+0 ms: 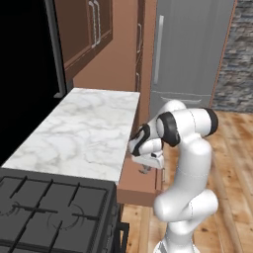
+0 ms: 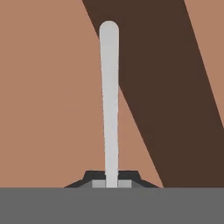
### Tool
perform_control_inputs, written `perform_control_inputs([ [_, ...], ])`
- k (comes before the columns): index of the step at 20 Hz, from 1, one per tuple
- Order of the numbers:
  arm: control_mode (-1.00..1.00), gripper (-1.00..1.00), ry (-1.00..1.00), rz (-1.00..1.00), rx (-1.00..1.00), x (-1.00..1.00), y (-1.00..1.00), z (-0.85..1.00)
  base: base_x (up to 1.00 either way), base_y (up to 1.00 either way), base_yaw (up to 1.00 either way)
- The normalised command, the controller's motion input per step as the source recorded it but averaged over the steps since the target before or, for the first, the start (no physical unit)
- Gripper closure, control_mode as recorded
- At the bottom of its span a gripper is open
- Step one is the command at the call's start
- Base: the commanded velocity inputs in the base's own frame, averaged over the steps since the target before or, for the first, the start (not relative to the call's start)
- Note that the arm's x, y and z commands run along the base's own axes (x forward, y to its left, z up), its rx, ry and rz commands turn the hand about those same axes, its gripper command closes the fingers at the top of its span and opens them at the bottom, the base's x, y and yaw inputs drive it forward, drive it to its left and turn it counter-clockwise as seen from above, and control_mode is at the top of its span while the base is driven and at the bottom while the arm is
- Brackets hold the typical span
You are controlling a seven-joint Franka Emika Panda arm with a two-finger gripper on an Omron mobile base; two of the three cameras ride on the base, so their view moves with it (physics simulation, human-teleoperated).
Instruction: Pick up the metallic utensils from the counter and place them in the open drawer. Make sure not to pick up any wooden utensils.
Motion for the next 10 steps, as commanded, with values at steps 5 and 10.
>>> perform_control_inputs([
  [5,-1.0,1.0,0.01,0.0,0.0,0.0,-0.99,-0.52,0.0,0.0,0.0],
  [10,-1.0,1.0,0.0,0.0,0.0,0.0,-0.98,-0.4,0.0,0.0,0.0],
])
